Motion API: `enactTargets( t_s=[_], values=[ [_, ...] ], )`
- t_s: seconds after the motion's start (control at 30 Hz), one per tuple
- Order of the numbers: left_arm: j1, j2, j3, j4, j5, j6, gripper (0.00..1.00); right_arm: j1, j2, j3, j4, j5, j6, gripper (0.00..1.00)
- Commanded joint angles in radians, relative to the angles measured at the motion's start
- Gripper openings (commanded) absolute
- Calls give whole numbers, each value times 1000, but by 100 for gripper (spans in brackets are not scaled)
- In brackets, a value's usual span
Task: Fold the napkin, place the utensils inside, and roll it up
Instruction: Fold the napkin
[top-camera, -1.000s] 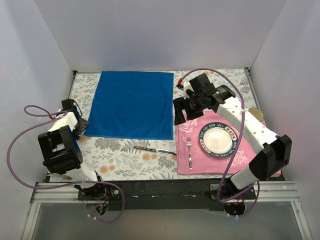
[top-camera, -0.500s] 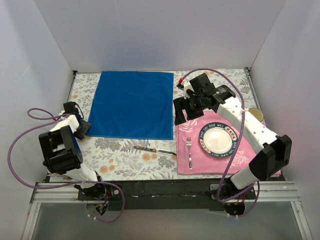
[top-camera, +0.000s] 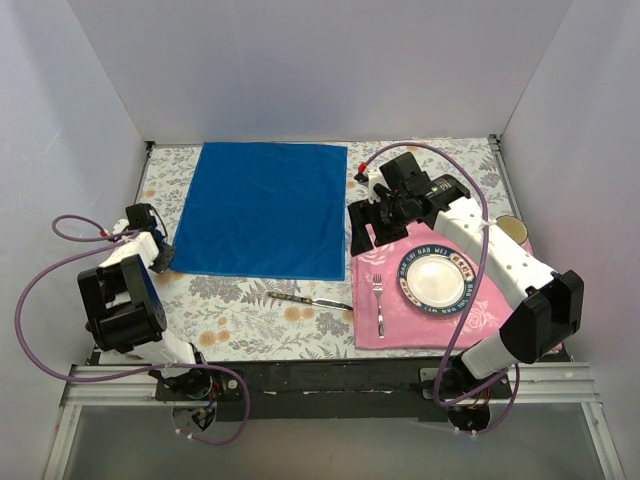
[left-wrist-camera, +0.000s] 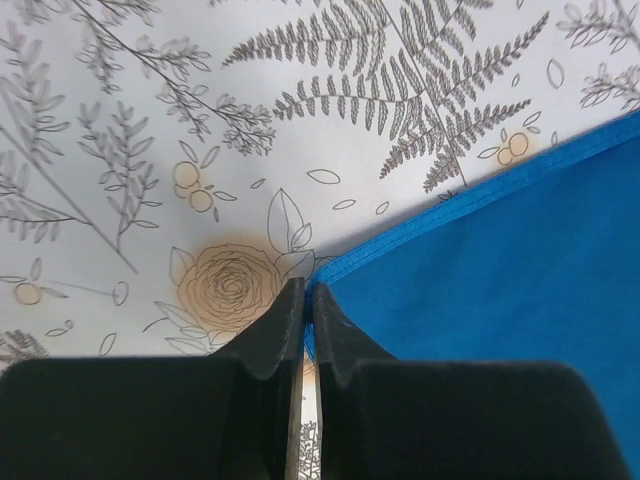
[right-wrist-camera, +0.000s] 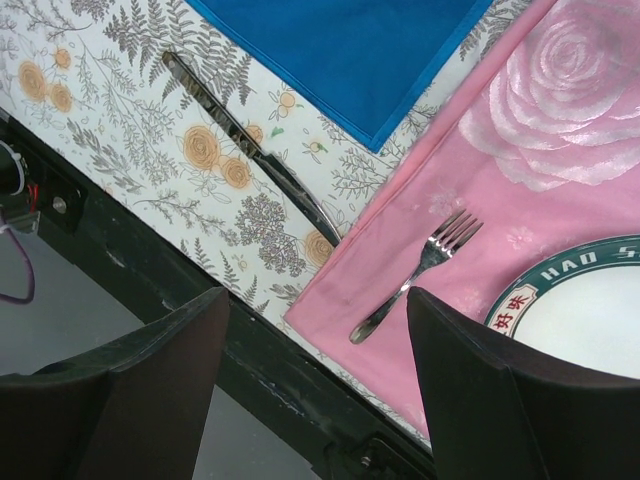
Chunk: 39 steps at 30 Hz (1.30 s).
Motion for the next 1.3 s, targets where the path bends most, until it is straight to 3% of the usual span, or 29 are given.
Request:
enactTargets(
  t_s=[0.0, 0.27, 0.4, 0.5, 0.73, 1.0, 1.27],
  values=[
    [2, -138, 4, -49, -122, -50, 0, -6, -63, -20, 16, -57, 11, 79],
    [0, -297, -30, -175, -207, -84, 0, -6, -143, -77, 48, -86, 32, 78],
    [-23, -301, 40, -171, -147, -94, 0, -6, -152, -52, 28, -66, 25, 78],
    [-127, -262, 164, -136, -167, -90, 0, -5, -152, -35, 13, -29, 22, 79],
    [-426, 96, 583, -137, -240, -12, 0, -26, -136, 5, -21, 40, 25, 79],
    [-543, 458, 895, -59, -237, 105, 0, -89, -80, 135, -128, 98, 17, 79],
    [-623, 594, 1005, 99, -210, 209, 0, -115, -86, 140, -204, 150, 2, 79]
  ],
)
